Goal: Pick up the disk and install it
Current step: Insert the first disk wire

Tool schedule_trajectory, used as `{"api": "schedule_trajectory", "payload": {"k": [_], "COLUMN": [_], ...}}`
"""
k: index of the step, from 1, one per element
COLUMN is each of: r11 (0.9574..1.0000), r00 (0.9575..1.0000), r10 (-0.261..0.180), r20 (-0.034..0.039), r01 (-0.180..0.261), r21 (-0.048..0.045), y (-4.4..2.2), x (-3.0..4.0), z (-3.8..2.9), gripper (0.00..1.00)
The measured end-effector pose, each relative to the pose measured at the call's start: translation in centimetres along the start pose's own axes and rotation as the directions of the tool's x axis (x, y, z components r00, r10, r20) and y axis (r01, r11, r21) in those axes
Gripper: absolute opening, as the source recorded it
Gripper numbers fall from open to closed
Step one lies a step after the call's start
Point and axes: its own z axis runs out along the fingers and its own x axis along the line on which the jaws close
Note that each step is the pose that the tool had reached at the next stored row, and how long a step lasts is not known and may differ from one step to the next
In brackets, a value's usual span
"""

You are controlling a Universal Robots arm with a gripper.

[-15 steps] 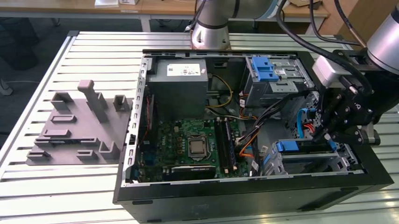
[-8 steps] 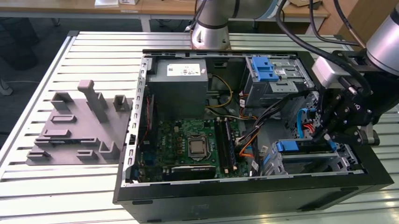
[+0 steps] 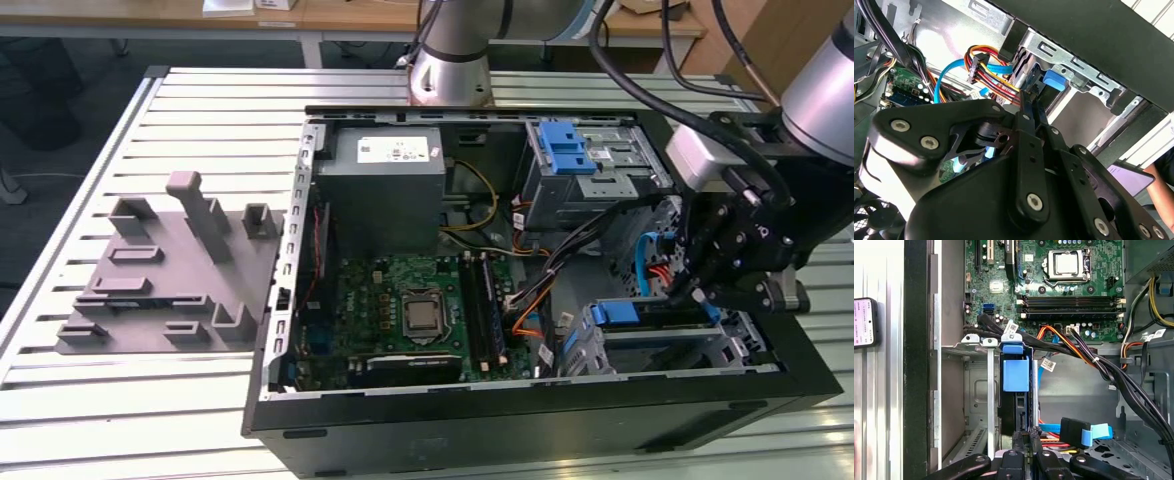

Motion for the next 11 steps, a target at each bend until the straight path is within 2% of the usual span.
{"api": "schedule_trajectory", "payload": {"k": [11], "r11": [1.0], "r00": [1.0], "r10": [0.0], "r20": [0.0002], "r01": [0.0], "r21": [0.0], "y": [0.0], "x": [0.0], "z": [0.04], "gripper": [0.17]}}
